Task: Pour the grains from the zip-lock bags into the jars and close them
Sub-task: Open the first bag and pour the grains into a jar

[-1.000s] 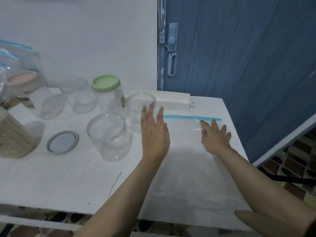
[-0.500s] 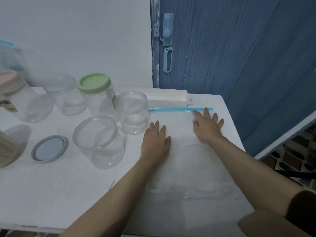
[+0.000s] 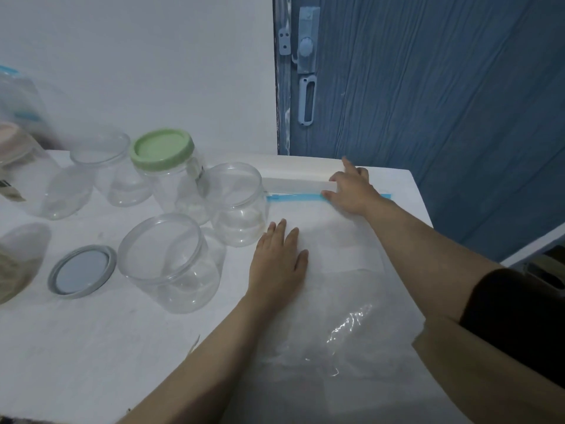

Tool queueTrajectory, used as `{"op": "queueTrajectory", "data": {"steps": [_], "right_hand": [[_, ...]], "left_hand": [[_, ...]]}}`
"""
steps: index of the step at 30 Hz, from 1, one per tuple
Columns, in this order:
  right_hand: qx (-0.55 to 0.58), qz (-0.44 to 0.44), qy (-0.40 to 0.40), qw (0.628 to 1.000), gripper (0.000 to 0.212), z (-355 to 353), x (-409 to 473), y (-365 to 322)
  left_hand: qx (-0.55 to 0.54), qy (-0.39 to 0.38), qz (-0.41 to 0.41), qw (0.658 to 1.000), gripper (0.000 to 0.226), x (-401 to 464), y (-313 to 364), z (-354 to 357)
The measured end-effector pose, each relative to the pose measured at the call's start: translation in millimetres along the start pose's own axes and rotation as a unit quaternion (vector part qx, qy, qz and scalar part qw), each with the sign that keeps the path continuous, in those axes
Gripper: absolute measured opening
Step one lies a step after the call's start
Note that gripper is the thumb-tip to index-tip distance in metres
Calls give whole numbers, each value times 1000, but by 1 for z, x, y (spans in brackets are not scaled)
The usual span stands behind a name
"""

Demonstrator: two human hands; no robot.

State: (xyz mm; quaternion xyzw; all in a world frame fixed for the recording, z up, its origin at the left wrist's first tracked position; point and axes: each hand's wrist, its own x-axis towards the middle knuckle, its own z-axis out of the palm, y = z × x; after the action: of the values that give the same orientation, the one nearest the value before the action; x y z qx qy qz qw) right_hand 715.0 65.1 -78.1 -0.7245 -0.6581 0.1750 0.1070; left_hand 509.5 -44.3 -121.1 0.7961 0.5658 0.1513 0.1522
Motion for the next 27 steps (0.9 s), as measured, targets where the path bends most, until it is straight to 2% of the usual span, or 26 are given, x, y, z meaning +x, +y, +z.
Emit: {"op": "queueTrajectory", "data": {"steps": [3,10,13,17,20,23,27], "right_hand": [[21,-25,67,997,31,6,-3,13],[118,-67,195,971,17,-8,-14,13],[74,-84,277,954,16,-22,-39,8],[26,-145,338,929,17,-33,-103,7],[-22,-130,378,916,20,-29,-160,8],[-52,-73,373,923,19,-19,-209,-1],[-74,-16,263,962,24,4,-253,-7]], "left_hand": [[-2,3,1,1000,53,1,0,0],[7,12,-2,1000,53,-1,1,2],[8,15,-5,1000,53,-1,1,2],[21,16,-7,1000,54,-1,1,2],[23,12,-11,1000,54,1,1,1],[14,5,-13,1000,54,-1,1,-1],[1,-3,-20,1000,54,-1,2,-2]]}}
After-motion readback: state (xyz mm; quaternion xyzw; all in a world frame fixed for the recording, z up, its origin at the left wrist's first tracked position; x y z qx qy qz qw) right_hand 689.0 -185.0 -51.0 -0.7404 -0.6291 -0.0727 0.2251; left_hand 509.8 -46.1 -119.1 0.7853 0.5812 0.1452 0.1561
